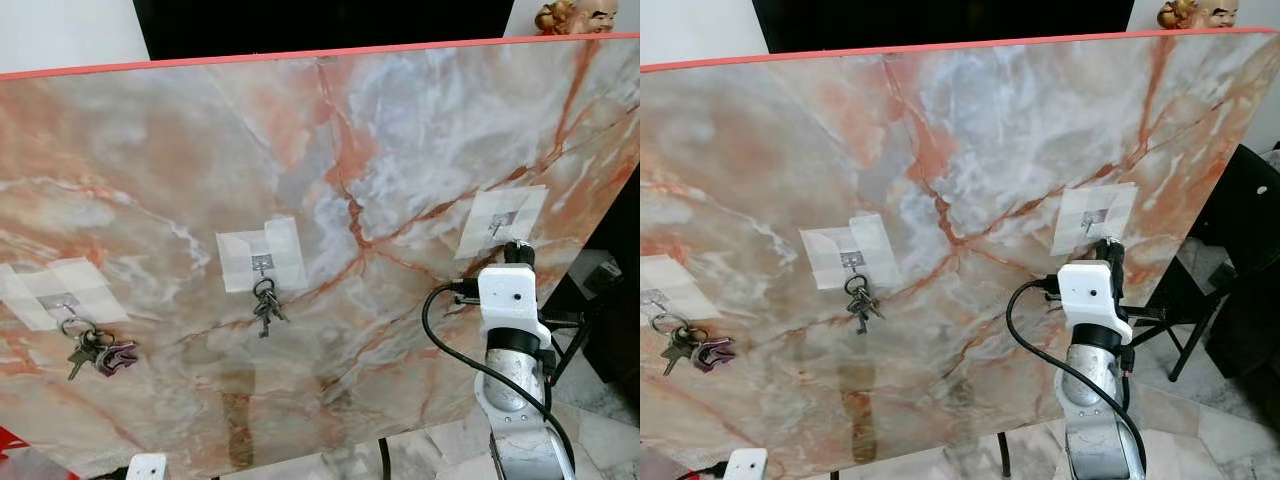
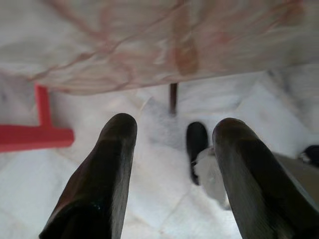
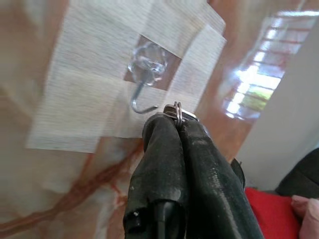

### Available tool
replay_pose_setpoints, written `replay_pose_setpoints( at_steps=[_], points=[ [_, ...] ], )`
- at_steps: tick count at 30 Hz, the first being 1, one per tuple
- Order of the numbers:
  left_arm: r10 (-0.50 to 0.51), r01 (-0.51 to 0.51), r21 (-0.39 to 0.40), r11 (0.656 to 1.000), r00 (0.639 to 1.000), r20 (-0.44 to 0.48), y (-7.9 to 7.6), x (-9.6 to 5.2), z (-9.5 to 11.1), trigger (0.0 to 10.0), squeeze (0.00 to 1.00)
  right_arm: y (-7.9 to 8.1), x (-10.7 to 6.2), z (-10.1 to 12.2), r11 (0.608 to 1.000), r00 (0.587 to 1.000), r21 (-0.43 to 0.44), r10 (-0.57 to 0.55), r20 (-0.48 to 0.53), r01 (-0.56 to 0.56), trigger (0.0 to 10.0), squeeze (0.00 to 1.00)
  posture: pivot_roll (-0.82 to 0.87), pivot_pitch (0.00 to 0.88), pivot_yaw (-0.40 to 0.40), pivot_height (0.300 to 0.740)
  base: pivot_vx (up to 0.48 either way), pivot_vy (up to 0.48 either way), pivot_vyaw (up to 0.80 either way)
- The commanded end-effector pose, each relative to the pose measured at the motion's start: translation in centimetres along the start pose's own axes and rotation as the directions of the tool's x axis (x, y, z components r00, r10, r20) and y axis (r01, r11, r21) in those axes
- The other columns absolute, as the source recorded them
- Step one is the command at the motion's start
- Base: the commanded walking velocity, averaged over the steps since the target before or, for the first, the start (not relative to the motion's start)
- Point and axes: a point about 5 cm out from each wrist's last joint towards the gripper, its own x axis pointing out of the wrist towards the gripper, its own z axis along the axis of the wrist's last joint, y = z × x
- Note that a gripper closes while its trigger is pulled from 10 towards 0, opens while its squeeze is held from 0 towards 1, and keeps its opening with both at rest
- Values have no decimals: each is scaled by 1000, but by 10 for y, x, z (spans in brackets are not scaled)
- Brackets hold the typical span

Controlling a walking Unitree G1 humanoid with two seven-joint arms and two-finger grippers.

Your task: Hang keys on a hook

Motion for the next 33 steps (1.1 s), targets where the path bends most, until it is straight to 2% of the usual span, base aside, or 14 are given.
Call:
replay_pose_setpoints(
  at_steps=[1,5,13,15,17,22,24,26,33],
  points=[
    [-7,7,13,1000,999,-33,-8,0,-6,10000,0,-1,2,5,1000,1000,-6,6,17,-6,10000,0,-12,0,-30,740,0,0,0],
    [-16,16,14,1000,999,-48,-16,-3,-16,10000,0,1,3,4,1000,1000,-14,20,15,-20,10000,0,-9,0,-32,740,0,0,0],
    [-12,12,12,1000,998,-63,-13,-8,-29,10000,0,4,4,4,999,999,-26,39,15,-39,10000,0,-10,0,-33,740,0,0,0],
    [-8,9,9,1000,998,-62,-9,-8,-29,10000,0,5,5,4,998,999,-34,46,20,-46,10000,0,-10,0,-33,740,0,0,0],
    [1,-1,5,1000,998,-57,1,-8,-26,10000,0,5,4,4,998,999,-42,51,15,-50,10000,0,-10,0,-34,740,0,0,0],
    [11,-11,3,1000,999,-49,12,-9,-24,10000,0,5,5,2,996,998,-66,58,3,-58,10000,0,-11,0,-34,740,0,0,0],
    [11,-11,3,1000,999,-45,12,-8,-21,10000,0,5,6,1,995,998,-77,57,-2,-57,10000,0,-10,0,-35,740,0,0,0],
    [3,-3,5,1000,1000,-31,4,-3,-10,10000,0,6,6,0,994,998,-88,69,-8,-69,10000,0,-10,0,-35,740,0,0,0],
    [-5,5,9,1000,1000,-24,-3,0,-4,10000,0,9,6,-2,988,996,-122,92,-21,-94,10000,0,-9,0,-35,740,0,0,0]
  ],
)
